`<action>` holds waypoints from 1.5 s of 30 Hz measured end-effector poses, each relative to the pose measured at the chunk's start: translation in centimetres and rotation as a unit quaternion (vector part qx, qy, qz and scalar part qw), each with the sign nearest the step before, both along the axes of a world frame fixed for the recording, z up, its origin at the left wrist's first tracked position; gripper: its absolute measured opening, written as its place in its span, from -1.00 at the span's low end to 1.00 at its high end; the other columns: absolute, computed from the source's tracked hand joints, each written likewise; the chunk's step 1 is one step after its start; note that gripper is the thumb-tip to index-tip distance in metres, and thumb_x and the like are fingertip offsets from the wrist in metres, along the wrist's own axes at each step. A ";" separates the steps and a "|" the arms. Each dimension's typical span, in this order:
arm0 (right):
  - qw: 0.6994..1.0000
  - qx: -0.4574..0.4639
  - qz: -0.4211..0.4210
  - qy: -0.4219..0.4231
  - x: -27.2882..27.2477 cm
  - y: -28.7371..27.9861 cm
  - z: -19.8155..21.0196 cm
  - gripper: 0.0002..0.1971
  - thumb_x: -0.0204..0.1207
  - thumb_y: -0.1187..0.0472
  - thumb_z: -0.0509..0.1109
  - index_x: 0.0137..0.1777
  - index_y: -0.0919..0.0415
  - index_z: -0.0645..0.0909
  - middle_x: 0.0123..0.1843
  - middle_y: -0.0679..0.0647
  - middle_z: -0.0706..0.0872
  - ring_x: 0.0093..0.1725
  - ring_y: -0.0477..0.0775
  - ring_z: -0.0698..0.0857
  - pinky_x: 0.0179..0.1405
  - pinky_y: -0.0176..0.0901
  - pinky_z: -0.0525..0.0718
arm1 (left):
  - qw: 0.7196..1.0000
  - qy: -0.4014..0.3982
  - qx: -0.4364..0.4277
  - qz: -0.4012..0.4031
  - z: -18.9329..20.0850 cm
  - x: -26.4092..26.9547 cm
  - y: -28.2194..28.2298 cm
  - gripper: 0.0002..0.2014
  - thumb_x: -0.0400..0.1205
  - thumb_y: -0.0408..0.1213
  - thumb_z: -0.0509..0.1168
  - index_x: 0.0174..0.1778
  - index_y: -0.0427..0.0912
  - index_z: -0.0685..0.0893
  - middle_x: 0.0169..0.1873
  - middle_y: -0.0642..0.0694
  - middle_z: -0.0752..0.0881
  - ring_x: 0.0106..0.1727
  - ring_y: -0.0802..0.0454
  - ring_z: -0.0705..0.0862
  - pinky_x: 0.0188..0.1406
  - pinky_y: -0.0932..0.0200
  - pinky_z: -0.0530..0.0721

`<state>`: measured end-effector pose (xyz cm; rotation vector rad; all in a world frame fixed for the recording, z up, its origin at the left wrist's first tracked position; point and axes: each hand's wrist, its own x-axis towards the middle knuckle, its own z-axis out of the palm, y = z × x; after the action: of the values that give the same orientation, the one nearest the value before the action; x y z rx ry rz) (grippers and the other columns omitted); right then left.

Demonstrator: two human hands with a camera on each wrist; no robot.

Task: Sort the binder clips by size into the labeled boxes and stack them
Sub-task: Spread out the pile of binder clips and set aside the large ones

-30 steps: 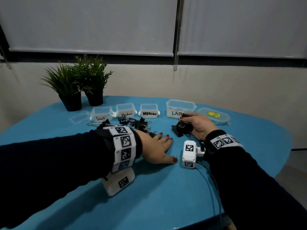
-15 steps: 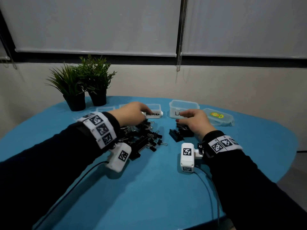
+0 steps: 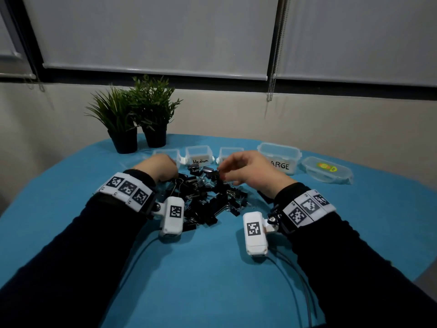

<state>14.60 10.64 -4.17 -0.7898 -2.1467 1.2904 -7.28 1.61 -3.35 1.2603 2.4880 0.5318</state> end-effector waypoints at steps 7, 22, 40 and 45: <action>0.975 0.056 0.122 -0.178 0.1 -0.8 -0.5 -0.67 0.28 0.31 0.73 0.05 0.14 0.83 -0.05 0.01 0.88 0.00 -0.01 0.81 0.21 -0.12 0.76 | 1.000 0.016 0.000 0.002 -1.1 -1.0 0.0 -0.68 0.69 -0.43 0.30 0.37 -0.31 0.68 0.28 -0.28 0.69 0.18 -0.21 0.68 0.19 0.02 0.67; 0.988 -0.036 0.129 -0.069 0.9 -0.6 -1.6 -0.60 0.31 0.13 0.69 0.07 0.35 0.78 0.01 0.26 0.83 -0.04 0.12 0.68 0.05 0.01 0.63 | 0.998 0.015 -0.044 0.030 -2.4 -2.6 -0.2 -0.52 0.56 -0.07 0.54 0.30 -0.26 0.69 0.22 -0.20 0.73 0.21 -0.15 0.68 0.23 0.03 0.63; 0.916 -0.331 -0.061 0.219 -0.3 -0.7 -1.1 -0.82 0.68 0.16 0.24 -0.03 0.27 0.56 -0.31 0.16 0.57 -0.27 0.16 0.68 0.11 0.23 0.79 | 0.927 -0.216 0.286 -0.111 1.4 1.5 -0.9 -0.73 0.80 -0.17 0.22 0.19 -0.30 0.68 0.06 -0.26 0.78 -0.07 -0.03 0.83 -0.14 0.23 0.83; 0.935 -0.285 -0.028 0.207 -1.0 -0.8 -1.1 -0.61 0.57 -0.08 0.49 0.22 0.18 0.60 -0.34 0.02 0.58 -0.34 -0.01 0.63 -0.04 0.02 0.75 | 0.849 -0.395 0.262 -0.232 1.3 4.0 -1.3 -0.76 0.73 -0.39 0.28 0.28 -0.41 0.61 0.03 -0.24 0.79 0.04 -0.05 0.81 0.04 0.14 0.83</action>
<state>13.60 9.82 -5.27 -0.7010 -1.4194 1.8895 -3.26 0.33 -2.07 1.3676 1.3319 1.3231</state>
